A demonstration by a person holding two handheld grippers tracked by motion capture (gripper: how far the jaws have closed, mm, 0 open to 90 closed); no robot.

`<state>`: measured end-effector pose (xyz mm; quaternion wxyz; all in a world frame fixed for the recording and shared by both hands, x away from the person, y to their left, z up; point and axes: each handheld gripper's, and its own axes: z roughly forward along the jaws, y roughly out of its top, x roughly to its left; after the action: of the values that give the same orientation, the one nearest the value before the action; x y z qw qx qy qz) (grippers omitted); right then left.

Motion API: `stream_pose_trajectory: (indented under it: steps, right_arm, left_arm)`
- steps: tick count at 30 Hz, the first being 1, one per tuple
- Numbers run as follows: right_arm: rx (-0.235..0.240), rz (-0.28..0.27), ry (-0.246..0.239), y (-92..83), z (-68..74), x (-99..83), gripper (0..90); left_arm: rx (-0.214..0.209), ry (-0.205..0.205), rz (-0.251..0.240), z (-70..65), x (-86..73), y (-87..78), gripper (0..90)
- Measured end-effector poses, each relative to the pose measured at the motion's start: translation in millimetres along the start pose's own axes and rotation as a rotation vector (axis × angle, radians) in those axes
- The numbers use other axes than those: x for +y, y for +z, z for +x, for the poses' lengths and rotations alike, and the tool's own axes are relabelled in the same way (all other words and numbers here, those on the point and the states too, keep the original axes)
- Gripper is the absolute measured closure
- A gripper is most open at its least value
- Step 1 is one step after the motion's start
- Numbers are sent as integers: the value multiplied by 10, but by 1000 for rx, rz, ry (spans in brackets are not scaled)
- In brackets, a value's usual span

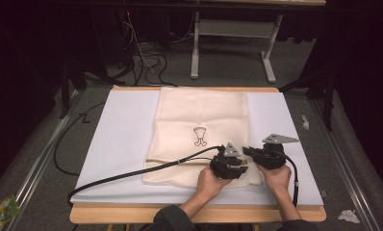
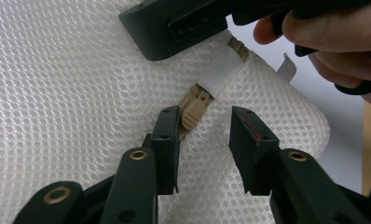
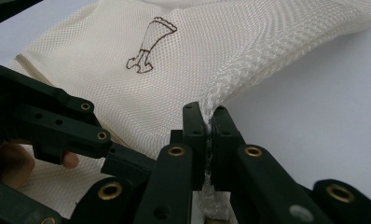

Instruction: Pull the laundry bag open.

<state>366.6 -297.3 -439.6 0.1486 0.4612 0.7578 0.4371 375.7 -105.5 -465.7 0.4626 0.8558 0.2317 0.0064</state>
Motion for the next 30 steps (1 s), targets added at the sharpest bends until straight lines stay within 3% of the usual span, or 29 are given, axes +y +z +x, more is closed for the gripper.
stream_pose_trajectory:
  steps: [11,19,30]
  right_arm:
    - [1,1,3,-5,-11,-5,885]
    - [0,1,1,0,-7,-4,885]
    - [1,2,-3,1,-11,-8,884]
  left_arm:
    - [-42,-7,-18,-5,11,-28,728]
    - [-29,-35,-15,27,15,16,799]
    - [-29,-35,-15,33,30,4,867]
